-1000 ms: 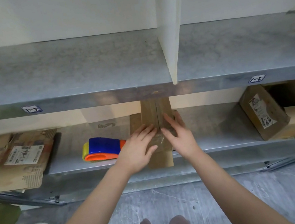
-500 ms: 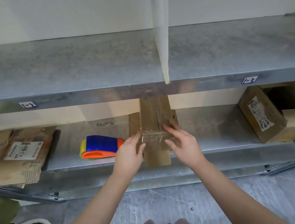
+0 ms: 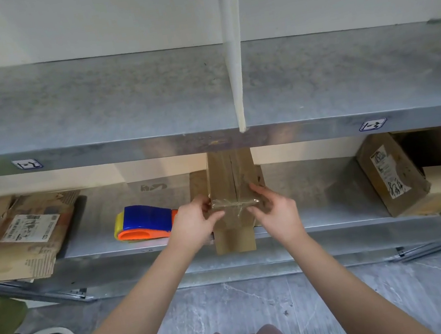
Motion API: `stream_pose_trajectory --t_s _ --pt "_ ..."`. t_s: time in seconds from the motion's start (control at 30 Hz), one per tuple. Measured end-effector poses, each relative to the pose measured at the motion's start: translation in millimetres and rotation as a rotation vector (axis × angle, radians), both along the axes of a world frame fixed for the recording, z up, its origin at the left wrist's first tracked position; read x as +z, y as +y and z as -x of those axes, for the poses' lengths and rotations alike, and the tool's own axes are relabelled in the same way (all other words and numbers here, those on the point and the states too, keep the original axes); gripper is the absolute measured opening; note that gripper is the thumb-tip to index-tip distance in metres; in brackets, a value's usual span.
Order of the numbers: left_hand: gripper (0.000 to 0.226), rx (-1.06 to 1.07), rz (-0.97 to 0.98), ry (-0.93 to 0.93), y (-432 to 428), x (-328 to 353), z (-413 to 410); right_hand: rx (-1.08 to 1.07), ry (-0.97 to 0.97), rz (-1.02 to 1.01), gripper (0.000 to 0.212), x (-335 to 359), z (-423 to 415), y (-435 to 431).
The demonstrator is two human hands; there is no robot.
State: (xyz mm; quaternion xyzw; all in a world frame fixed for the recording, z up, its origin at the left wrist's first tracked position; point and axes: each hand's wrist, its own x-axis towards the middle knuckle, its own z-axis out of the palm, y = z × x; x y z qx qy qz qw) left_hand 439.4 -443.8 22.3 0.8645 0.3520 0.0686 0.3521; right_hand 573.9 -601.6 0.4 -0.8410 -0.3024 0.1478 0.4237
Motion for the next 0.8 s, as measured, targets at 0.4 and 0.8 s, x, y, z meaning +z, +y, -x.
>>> stream_pose_trajectory --t_s 0.4,0.8 --pt "0.075 -0.331 0.028 0.127 34 17 9 0.305 0.250 0.133 0.070 26 -34 -16" --pt "0.069 -0.319 0.016 -0.060 27 1 -7 0.046 0.165 -0.028 0.048 4 -16 -6"
